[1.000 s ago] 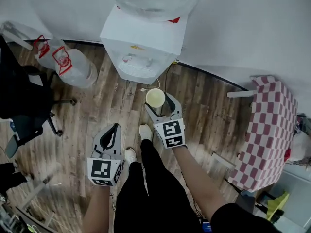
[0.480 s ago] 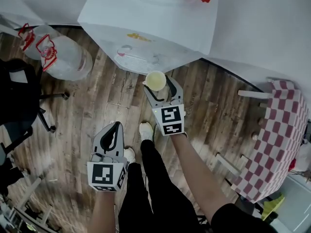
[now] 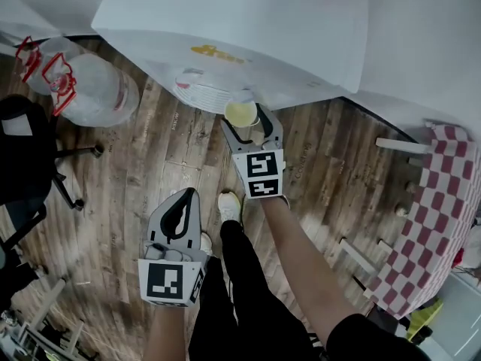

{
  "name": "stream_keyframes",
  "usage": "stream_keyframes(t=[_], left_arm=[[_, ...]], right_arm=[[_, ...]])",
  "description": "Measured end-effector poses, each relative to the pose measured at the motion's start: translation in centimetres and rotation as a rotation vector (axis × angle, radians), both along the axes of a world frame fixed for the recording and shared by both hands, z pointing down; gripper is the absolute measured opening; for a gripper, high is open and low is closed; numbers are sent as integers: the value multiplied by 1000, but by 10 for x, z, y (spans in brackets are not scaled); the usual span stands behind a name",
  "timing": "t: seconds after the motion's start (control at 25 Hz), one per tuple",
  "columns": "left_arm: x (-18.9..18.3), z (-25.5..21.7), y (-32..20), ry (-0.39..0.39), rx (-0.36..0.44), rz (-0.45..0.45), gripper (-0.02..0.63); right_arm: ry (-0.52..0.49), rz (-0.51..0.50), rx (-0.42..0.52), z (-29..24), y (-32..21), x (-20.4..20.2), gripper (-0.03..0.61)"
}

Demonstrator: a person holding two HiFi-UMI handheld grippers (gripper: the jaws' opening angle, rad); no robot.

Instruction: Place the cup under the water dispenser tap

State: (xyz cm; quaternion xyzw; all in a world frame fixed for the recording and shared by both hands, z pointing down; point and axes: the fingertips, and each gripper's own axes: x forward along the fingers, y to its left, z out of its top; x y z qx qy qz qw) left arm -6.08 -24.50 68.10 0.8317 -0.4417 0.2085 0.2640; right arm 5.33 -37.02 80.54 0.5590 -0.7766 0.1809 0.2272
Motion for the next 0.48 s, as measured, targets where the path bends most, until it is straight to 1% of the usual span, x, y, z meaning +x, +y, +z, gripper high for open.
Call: stream_keyframes(t=[0.48], left_arm=[[-3,17,3,-14,-23,27,14]], right_arm=[[3,92,-11,27,-13,1,350]])
